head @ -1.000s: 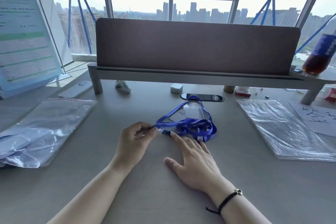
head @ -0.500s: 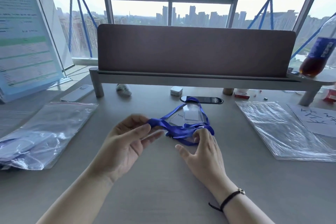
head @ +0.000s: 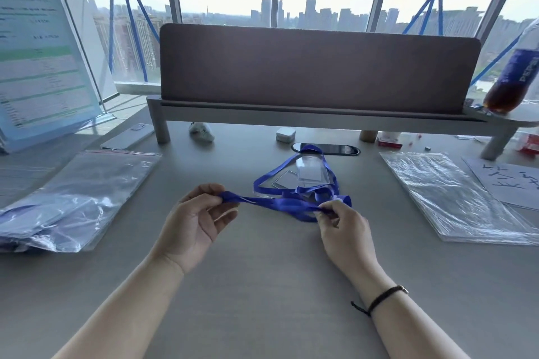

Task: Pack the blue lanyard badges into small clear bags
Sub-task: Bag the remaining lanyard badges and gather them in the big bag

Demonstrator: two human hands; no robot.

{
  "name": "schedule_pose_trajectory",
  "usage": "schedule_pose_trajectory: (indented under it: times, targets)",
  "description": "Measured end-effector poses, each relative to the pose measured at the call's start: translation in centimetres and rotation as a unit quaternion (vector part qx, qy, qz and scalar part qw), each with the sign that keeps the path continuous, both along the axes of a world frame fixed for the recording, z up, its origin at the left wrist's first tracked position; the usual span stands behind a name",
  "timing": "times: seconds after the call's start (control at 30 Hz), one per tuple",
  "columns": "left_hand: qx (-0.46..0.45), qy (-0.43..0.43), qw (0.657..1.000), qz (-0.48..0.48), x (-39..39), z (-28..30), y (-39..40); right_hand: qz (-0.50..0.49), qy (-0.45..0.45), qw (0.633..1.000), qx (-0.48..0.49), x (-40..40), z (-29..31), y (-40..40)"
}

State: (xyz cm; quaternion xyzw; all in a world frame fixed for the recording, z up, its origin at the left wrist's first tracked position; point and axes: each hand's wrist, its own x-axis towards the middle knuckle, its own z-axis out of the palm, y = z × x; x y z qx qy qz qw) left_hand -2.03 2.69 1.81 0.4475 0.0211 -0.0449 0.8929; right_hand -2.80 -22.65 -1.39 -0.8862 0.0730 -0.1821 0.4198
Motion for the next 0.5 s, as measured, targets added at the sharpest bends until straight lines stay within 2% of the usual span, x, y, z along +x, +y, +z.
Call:
schedule_pose_trajectory:
  times: [0.1,0.2,0.27,0.33,0.4,0.43,0.5]
  targets:
    - [0.1,0.054,0.987,0.111,0.7,-0.6,0.3,-0.009,-0.039,0.998,0.044,-0.3,0.6,-0.3]
    - [0.22,0.05,0.961,0.157,1.1,-1.5,0.2,-0.001,-0.135,0.991,0.019,-1.2,1.6,-0.1]
    - [0.304,0.021,0.941,0.149,1.2,-2.0,0.0,0.004,-0.225,0.973,-0.044,-1.7,2.3,0.1]
    - [0.425,-0.029,0.896,0.121,1.1,-2.5,-0.3,0.023,-0.288,0.953,-0.092,-2.1,2.6,0.3]
    - [0.533,-0.091,0.837,0.081,0.7,-2.9,-0.7,0.059,-0.304,0.946,-0.096,-2.3,2.6,0.7]
    - [0.559,-0.116,0.819,0.061,0.3,-2.8,-1.0,0.078,-0.297,0.947,-0.089,-2.4,2.5,1.0]
    - [0.576,-0.152,0.803,0.01,-0.9,-2.1,-1.5,0.125,-0.269,0.952,-0.071,-2.6,2.0,1.7]
